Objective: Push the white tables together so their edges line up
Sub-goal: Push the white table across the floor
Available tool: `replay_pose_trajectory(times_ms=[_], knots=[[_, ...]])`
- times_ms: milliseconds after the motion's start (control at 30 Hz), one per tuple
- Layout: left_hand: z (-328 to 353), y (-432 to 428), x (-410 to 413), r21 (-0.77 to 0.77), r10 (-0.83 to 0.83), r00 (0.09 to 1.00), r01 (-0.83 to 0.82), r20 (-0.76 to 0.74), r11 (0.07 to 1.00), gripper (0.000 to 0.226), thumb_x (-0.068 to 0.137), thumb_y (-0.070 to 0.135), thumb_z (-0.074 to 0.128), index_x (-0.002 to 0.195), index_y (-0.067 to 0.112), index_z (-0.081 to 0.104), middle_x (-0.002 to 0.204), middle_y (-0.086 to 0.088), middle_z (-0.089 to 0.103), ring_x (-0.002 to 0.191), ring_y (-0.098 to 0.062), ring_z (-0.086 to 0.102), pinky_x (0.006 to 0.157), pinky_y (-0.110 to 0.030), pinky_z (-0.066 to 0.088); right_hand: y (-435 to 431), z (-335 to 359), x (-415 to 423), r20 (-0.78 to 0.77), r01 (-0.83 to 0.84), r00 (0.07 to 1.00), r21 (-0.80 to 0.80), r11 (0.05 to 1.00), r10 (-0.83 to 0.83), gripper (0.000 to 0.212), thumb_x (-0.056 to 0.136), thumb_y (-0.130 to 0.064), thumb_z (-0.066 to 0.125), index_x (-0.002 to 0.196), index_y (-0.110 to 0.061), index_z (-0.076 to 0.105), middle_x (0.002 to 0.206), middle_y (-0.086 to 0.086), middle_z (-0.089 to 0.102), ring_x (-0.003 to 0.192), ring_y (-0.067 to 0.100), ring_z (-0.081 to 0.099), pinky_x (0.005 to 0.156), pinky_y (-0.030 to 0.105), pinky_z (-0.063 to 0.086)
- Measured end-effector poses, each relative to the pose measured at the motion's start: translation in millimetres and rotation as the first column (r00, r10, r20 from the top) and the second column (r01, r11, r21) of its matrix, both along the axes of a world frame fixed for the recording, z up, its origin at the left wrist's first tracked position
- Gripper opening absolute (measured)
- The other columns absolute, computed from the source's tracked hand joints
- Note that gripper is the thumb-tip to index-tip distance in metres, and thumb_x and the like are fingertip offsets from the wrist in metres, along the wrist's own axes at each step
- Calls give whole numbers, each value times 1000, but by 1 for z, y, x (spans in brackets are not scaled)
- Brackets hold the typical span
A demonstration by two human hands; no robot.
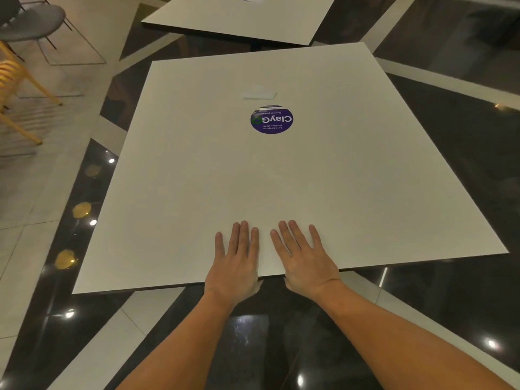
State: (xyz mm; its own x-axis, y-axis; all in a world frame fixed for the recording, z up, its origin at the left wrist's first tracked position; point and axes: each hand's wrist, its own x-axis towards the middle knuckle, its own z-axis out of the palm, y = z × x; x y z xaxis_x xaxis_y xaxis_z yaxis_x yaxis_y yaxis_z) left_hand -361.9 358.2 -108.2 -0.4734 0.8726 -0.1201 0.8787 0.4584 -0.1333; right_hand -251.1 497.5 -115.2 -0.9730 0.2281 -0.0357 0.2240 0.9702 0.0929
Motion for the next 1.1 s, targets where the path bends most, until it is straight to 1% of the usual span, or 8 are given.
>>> replay_pose_trajectory(times_ms=[133,267,467,567,667,800,967,1100], knots=[[1,3,-3,9,7,1000,-7,0,1000,109,66,56,71,143,-1,18,148,-26,21,137,-42,20,104,-63,20,2,-2,-3,23,25,999,-26,999,-25,95,66,-36,74,144,-7,28,150,19,29,138,37,25,105,59,18],[0,1,0,23,20,1000,-21,21,1000,110,63,55,74,142,0,21,148,-25,22,136,-41,22,103,-63,23,1,-4,-2,105,35,994,-53,998,-29,97,84,-31,56,142,-12,-20,149,14,-22,133,31,-31,104,56,-18],[-1,1,1,-25,68,994,-66,91,998,110,72,62,62,146,6,3,154,-19,6,140,-38,-2,109,-61,10,-1,2,-2,154,89,986,-141,986,-67,107,86,-28,54,131,-21,-43,142,6,-41,127,24,-43,100,51,-29],[1,3,0,-61,80,988,-72,134,996,110,77,70,40,134,14,-36,150,-13,-27,134,-33,-30,108,-57,-13,-1,10,-3,192,83,980,-193,978,-46,108,84,-44,56,137,-24,-36,146,3,-37,130,23,-41,103,50,-27],[12,3,-1,-42,46,976,-38,213,998,97,79,72,21,134,17,-37,144,-8,-39,133,-29,-34,107,-54,-19,5,23,1,180,64,984,-319,946,-5,96,84,-59,44,143,-25,-25,150,-2,-31,135,17,-34,108,44,-23],[37,16,9,82,5,985,-20,171,996,70,91,47,23,147,10,4,154,-11,-6,141,-32,-5,110,-54,-5,18,41,9,112,176,983,-402,899,-143,74,93,-52,26,144,-26,-21,148,-8,-29,140,15,-23,111,38,-19],[67,71,27,138,9,998,-18,60,990,63,98,39,21,146,8,-6,156,-12,-4,135,-25,-25,109,-42,-19,40,67,15,67,279,960,-253,926,-271,67,93,-55,7,148,-20,-11,155,0,-15,137,16,-24,111,40,-15],[69,99,43,120,-8,998,0,64,993,63,97,35,28,147,6,4,156,-13,6,142,-27,-8,111,-43,-12,76,70,37,66,237,971,-194,952,-228,67,94,-53,4,148,-15,-5,159,5,-1,144,23,-7,112,43,-8]])
